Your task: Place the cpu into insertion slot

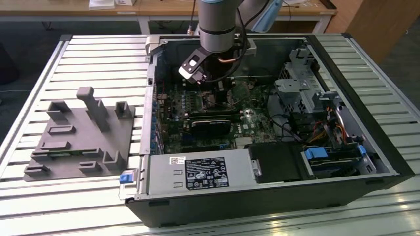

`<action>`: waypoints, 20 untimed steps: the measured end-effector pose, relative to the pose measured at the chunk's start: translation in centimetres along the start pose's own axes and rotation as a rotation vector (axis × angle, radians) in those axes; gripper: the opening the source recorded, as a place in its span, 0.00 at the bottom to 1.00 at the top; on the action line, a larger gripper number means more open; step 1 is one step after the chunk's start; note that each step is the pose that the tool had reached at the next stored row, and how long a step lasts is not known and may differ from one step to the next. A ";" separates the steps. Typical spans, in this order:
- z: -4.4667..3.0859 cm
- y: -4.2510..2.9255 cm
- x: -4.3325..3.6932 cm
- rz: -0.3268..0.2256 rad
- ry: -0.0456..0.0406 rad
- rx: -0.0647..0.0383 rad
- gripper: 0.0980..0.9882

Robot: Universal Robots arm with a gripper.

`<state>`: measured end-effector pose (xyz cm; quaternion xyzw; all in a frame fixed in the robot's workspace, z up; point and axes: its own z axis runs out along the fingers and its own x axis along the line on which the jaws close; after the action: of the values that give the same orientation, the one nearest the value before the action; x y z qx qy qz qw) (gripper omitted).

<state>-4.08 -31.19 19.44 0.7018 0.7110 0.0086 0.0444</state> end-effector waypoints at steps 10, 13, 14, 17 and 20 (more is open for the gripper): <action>0.03 0.00 0.01 0.000 0.0005 0.000 0.58; 0.03 0.00 0.01 0.000 0.0016 0.000 0.58; 0.04 0.00 0.01 0.000 0.0023 0.000 0.58; -0.05 0.00 0.00 0.000 0.0022 0.000 0.58; -0.49 0.04 -0.02 0.000 0.0023 0.000 0.58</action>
<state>-4.07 -31.18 19.93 0.7018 0.7110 0.0092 0.0434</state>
